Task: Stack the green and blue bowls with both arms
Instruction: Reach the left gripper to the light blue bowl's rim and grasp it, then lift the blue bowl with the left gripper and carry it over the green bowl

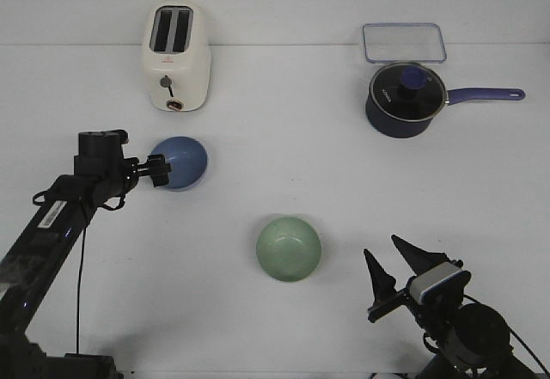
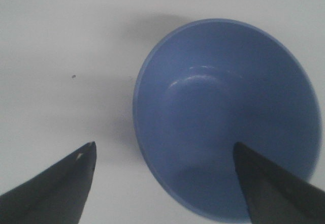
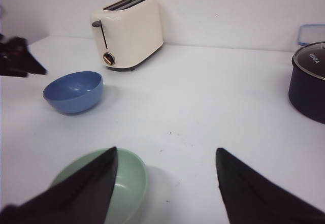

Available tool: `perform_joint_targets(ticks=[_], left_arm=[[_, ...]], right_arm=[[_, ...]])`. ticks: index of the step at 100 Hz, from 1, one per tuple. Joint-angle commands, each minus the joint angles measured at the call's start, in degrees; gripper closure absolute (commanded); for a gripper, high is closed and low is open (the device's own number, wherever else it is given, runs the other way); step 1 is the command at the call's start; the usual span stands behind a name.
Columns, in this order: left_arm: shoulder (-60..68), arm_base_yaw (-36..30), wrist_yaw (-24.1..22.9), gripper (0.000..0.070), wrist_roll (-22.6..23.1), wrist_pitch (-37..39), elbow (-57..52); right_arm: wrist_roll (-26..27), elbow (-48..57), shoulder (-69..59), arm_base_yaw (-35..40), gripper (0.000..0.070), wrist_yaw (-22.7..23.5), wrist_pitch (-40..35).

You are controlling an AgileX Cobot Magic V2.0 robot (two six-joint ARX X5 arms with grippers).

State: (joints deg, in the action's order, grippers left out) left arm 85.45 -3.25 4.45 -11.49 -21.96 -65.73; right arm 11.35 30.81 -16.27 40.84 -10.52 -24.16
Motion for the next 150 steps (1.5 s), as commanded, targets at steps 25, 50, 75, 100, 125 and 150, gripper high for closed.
perform_joint_targets(ticks=[25, 50, 75, 100, 125, 150], left_arm=[[9.6, 0.0, -0.4, 0.0334, 0.7, 6.0, -2.4], [12.6, 0.0, -0.4, 0.0479, 0.7, 7.1, -2.4], [12.4, 0.0, -0.9, 0.069, 0.8, 7.4, -2.5], [5.5, 0.0, 0.8, 0.0691, 1.4, 7.4, -2.5], [-8.9, -3.3, 7.7, 0.0691, 1.3, 0.3, -2.4], [-12.3, -18.6, 8.8, 0.0691, -1.4, -3.3, -0.6]], right_arm=[[-0.3, 0.2, -0.3, 0.5, 0.0301, -0.5, 0.6], [-0.3, 0.2, -0.3, 0.5, 0.0301, -0.5, 0.7], [-0.3, 0.2, -0.3, 0.5, 0.0301, -1.7, 0.9], [-0.3, 0.2, -0.3, 0.5, 0.0301, -1.7, 1.0], [-0.7, 0.2, -0.3, 0.5, 0.0301, -1.7, 1.0], [-0.8, 0.2, -0.3, 0.5, 0.0301, -1.8, 1.0]])
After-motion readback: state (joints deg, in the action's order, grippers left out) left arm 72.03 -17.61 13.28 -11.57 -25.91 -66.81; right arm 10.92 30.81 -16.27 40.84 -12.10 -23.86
